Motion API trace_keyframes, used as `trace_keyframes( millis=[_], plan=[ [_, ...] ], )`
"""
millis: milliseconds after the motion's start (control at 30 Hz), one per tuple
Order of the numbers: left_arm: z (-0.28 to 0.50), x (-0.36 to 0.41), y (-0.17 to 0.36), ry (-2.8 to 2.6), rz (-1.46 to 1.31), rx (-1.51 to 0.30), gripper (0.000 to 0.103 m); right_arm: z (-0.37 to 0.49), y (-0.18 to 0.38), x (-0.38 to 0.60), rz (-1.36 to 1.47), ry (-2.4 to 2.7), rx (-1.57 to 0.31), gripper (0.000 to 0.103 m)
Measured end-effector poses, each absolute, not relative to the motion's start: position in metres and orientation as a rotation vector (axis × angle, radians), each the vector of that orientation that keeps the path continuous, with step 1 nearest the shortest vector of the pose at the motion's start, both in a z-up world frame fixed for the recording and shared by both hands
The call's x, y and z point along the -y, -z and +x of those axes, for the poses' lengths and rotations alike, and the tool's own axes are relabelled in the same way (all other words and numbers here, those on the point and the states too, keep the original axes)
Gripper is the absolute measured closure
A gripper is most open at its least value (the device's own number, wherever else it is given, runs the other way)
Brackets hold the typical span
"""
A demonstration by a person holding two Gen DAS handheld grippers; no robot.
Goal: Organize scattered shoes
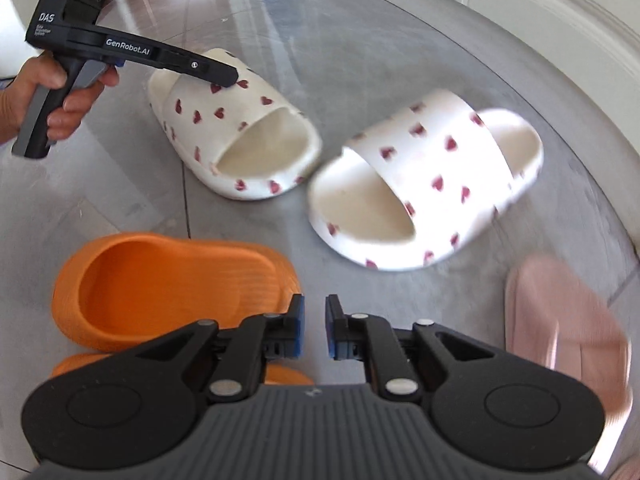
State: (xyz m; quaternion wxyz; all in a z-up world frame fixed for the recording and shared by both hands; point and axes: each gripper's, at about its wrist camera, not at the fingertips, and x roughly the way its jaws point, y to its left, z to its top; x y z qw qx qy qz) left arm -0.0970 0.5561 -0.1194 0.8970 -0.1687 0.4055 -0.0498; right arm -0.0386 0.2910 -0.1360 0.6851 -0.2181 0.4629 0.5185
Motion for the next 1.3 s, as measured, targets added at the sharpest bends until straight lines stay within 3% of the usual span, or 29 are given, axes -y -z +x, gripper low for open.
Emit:
trace_keyframes(
  millis=[167, 300, 367, 433, 500, 667, 967, 1300],
  plan=[
    [-0.069, -0.542, 0.119, 0.119, -0.238, -0.869, 0.073, -0.044, 0.138, -0.273, -0.47, -1.16, -1.042, 0.088],
    [-0.062, -0.524, 0.119, 0.035, -0.126, -0.874, 0.049, -0.047, 0.136, -0.266, -0.468, -1.159, -1.053, 0.087],
    [-0.069, -0.518, 0.118, -0.015, -0.119, -0.863, 0.049, -0.049, 0.136, -0.262, -0.474, -1.16, -1.057, 0.085],
    [-0.087, -0.513, 0.116, -0.105, -0.122, -0.825, 0.047, -0.05, 0.136, -0.259, -0.478, -1.163, -1.061, 0.07],
    [-0.117, -0.508, 0.114, -0.217, -0.161, -0.758, 0.047, -0.049, 0.136, -0.258, -0.47, -1.167, -1.063, 0.063],
    [-0.176, -0.49, 0.125, -0.407, -0.37, -0.642, 0.047, -0.048, 0.134, -0.26, -0.453, -1.183, -1.036, 0.063],
    [-0.143, -0.427, 0.136, -0.55, -0.303, -0.777, 0.047, -0.022, 0.117, -0.278, -0.451, -1.162, -0.968, 0.06],
    [-0.144, -0.472, 0.145, -0.676, -0.52, -0.893, 0.042, -0.003, 0.1, -0.289, -0.549, -1.174, -0.971, 0.058]
  ],
)
